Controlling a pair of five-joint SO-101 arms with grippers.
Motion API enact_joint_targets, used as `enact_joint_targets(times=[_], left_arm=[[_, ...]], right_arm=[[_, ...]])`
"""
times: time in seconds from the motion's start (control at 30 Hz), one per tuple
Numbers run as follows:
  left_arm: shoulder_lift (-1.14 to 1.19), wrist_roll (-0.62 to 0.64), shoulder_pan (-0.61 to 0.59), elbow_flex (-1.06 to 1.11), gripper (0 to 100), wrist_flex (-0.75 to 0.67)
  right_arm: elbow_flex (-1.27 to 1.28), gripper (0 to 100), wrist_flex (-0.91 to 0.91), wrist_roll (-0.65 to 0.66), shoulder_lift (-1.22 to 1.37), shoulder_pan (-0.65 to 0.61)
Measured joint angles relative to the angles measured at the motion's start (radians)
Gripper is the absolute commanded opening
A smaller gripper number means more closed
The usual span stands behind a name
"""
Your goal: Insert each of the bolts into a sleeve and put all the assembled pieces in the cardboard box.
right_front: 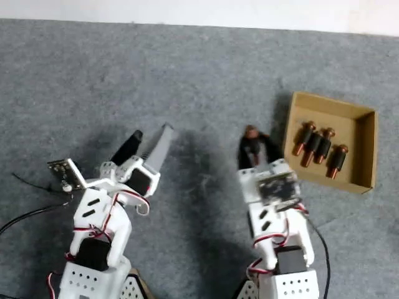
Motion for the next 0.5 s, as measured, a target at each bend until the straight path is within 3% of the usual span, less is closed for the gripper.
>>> enact_joint_targets(times=[0.17,0.33,0.4,0.5], left_arm=[[0.0,0.0,-0.081,0.002,25,0.031],[0.0,0.0,-0.149,0.002,0,0.077],[0.0,0.0,-0.176,0.002,4,0.077],[0.0,0.0,-0.212,0.002,2,0.084]], right_arm=[[0.0,0.5,0.0,-0.034,0.0,0.14],[0.0,0.5,0.0,-0.038,0.002,0.224],[-0.021,0.5,-0.002,-0.04,0.037,0.232],[-0.117,0.5,-0.002,-0.04,0.183,0.241]])
